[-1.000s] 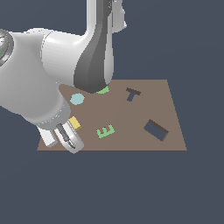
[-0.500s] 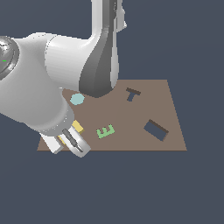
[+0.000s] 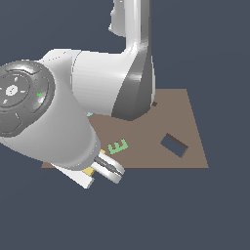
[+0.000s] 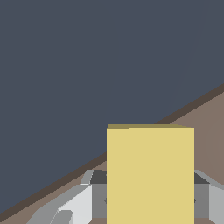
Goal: Insert a designated object into the corresponding slot on a board.
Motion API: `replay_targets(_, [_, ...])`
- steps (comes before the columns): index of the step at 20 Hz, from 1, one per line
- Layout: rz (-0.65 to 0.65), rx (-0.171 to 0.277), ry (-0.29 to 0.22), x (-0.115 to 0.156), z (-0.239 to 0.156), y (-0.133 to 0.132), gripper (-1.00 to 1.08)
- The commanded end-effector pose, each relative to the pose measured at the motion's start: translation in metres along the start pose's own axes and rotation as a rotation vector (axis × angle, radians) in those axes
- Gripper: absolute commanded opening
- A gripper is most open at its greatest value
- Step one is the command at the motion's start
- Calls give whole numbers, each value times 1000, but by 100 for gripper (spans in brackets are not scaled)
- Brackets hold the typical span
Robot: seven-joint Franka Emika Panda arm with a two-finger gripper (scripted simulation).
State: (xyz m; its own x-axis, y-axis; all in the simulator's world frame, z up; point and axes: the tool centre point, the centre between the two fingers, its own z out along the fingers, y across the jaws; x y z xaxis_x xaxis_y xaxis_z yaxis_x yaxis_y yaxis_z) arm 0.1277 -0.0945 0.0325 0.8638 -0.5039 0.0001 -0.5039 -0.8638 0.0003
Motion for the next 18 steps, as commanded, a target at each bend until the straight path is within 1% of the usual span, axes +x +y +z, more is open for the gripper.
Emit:
replay_targets(1, [-94,0,1,0,-1,-18,-100])
replay_targets(9, [-361,0,1,-11,-3,-69,-100])
replay_targets(18, [-634,0,1,-35,-4,-116,-100])
